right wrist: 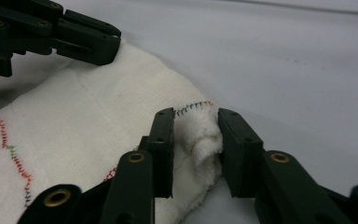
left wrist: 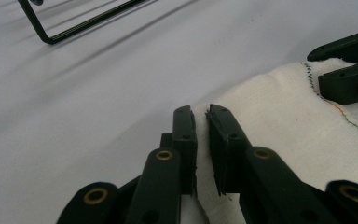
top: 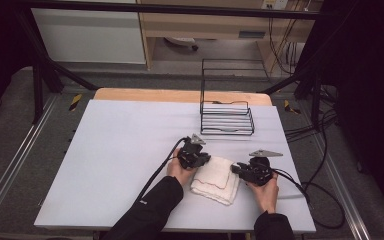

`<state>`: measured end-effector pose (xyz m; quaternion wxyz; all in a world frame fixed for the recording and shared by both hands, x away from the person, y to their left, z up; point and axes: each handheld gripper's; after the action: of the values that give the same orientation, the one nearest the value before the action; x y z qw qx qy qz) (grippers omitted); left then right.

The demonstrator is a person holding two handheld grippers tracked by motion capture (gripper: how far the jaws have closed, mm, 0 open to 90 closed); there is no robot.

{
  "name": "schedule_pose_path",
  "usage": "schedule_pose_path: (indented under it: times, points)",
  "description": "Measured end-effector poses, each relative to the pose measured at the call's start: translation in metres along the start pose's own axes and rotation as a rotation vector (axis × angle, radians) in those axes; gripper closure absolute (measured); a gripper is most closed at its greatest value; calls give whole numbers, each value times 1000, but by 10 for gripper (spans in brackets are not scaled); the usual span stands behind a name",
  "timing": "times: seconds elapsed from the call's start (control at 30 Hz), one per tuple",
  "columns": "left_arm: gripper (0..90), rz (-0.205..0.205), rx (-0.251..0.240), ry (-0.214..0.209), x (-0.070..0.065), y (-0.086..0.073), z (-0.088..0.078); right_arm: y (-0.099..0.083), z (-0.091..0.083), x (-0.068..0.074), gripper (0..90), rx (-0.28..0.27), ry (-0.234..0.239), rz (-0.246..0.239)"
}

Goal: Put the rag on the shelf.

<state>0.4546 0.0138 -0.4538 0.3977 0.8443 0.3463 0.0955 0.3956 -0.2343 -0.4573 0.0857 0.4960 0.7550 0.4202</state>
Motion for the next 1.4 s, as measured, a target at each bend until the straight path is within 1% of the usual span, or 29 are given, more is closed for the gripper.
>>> schedule_pose_path:
  times: [0.07,0.2,0.27,0.33,0.43,0.47,0.53,0.57,0.67,0.77,0.83,0.9,1.0,1.3,1.4]
  points:
    - [806,7,-1,1,0,0,0,0,0,0,723,3,7,17]
    - [809,-10,5,-10,2,0,0,1,1,0,779,10,22,41]
    - [811,-23,4,-5,1,1,0,1,1,0,804,10,24,51]
    - [816,-25,3,2,0,1,-1,2,1,0,817,8,21,58]
    - [825,-32,2,0,0,1,-1,1,0,1,827,-1,14,64]
    - [827,-36,-2,-1,0,1,-2,1,0,1,829,-4,12,59]
    - [831,-28,-7,0,0,1,-4,1,-1,2,830,-13,8,52]
    - [831,-33,-17,-1,0,0,-5,2,-2,3,831,-16,10,53]
    - [833,-42,-40,-8,1,-1,-9,3,-6,4,831,-34,15,34]
    - [834,-41,-64,-12,2,-1,-16,4,-8,8,832,-54,11,8]
    - [834,-42,-81,-17,2,-1,-21,5,-11,10,832,-66,17,4]
    - [834,-38,-97,-16,1,-1,-26,6,-13,12,832,-84,20,-12]
    - [834,-35,-119,-17,0,-2,-32,7,-16,15,833,-105,26,-12]
    - [835,-26,-181,-16,-2,-4,-51,11,-24,25,833,-160,26,-63]
    - [835,-24,-202,-16,-4,-5,-57,12,-27,28,833,-182,31,-71]
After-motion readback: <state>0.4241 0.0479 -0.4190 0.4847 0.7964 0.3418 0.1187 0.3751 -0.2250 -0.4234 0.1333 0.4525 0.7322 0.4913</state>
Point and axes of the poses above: each handheld gripper's, and its own axes: z roughly forward along the jaws, y roughly out of its top, x roughly to its left, and after that the axes turned 3 degrees about y, right-handed
